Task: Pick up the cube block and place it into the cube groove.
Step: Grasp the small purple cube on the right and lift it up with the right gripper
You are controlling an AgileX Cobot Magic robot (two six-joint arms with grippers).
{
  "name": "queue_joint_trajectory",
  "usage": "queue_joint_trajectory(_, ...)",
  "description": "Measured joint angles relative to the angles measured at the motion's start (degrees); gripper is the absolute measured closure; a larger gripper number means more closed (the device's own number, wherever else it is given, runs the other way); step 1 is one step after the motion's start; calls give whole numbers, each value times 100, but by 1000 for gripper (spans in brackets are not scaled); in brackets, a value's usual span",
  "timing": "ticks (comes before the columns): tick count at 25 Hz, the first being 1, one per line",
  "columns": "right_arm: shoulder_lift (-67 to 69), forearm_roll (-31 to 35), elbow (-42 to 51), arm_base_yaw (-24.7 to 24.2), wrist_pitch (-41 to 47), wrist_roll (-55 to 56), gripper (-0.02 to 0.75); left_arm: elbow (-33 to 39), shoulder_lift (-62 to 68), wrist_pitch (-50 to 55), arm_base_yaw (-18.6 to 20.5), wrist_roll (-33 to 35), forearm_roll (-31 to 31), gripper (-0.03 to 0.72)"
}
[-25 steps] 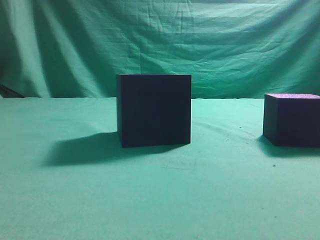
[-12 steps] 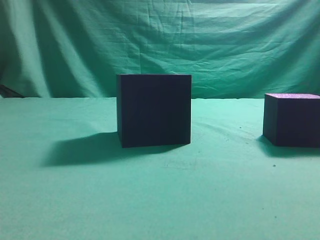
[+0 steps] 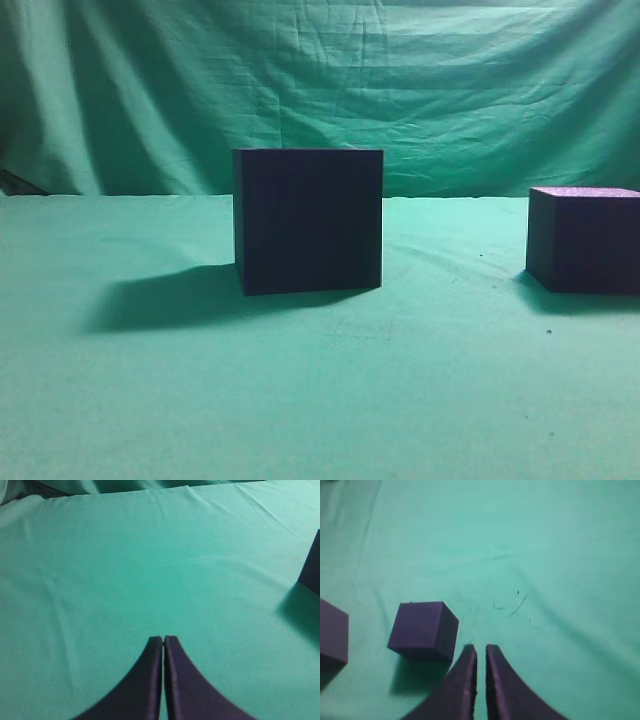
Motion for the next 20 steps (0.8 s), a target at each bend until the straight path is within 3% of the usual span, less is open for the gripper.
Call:
queue_joint_trajectory(4, 925, 205, -727, 0, 875, -896, 738, 0, 0, 0, 0, 0, 0, 688)
queue_joint_trajectory(7, 1674, 92, -1371, 300, 1444, -1088, 738, 0, 0, 0, 0, 0, 0, 688)
queue_joint_trajectory(14, 3453, -1628, -2677, 1731, 2254, 404, 738, 0, 0, 0, 0, 0, 0, 688)
queue_joint_trajectory(16, 3920, -1809, -2998, 2014, 2374, 676, 738, 0, 0, 0, 0, 0, 0, 688)
queue_joint_trajectory(17, 4162, -1849, -3157, 2112, 2389, 765, 689, 0, 0, 0, 0, 0, 0, 688)
queue_joint_trajectory(18, 4393, -1848, -3297, 2171, 2398, 905, 689, 0, 0, 0, 0, 0, 0, 688)
queue_joint_trajectory(20, 4772, -1851, -3513, 2225, 2398, 1197, 589, 0, 0, 0, 0, 0, 0, 688)
